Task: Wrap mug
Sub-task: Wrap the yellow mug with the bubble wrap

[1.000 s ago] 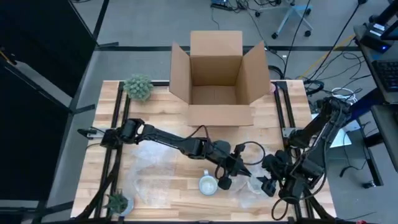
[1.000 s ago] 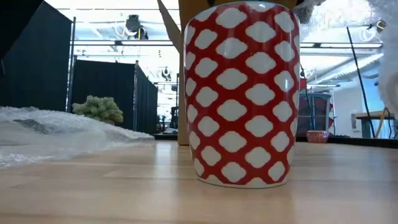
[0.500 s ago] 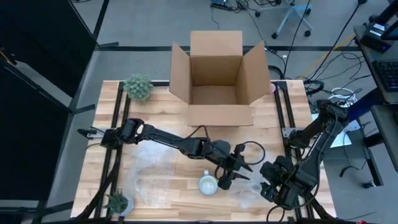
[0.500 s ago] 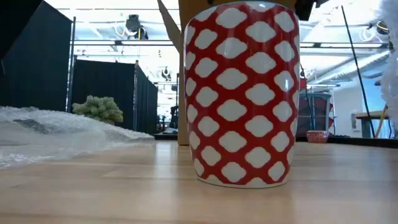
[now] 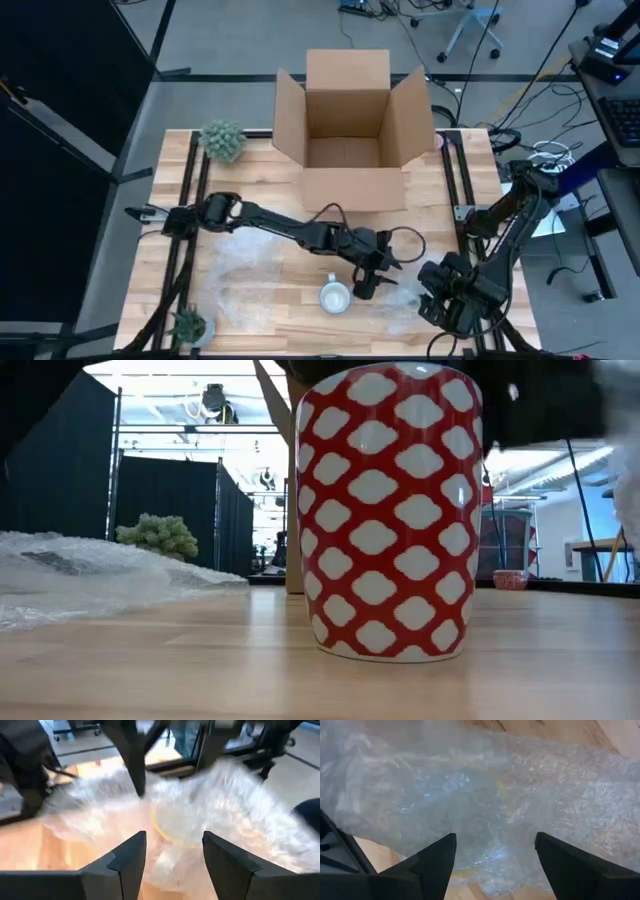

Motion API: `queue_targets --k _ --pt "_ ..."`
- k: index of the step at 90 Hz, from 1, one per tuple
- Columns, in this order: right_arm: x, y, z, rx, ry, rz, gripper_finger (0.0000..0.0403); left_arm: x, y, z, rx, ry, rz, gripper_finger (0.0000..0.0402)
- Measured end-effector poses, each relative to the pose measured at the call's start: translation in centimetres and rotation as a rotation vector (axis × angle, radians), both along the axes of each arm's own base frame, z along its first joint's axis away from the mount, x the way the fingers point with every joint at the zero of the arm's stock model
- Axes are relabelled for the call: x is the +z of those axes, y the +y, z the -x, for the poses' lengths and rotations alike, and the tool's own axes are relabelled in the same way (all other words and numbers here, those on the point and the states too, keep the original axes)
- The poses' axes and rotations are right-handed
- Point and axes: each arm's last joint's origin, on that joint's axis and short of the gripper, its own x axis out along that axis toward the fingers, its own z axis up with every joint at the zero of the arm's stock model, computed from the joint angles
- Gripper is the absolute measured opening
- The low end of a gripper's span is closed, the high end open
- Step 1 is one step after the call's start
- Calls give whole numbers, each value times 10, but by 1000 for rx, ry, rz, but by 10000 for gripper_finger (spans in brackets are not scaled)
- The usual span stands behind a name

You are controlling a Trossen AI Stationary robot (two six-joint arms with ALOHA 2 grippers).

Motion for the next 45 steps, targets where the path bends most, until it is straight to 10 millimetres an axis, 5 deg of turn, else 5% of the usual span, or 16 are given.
queue_targets --k 45 --pt "0 -4 -5 -43 -2 -3 260 1 -12 -1 -24 -62 8 180"
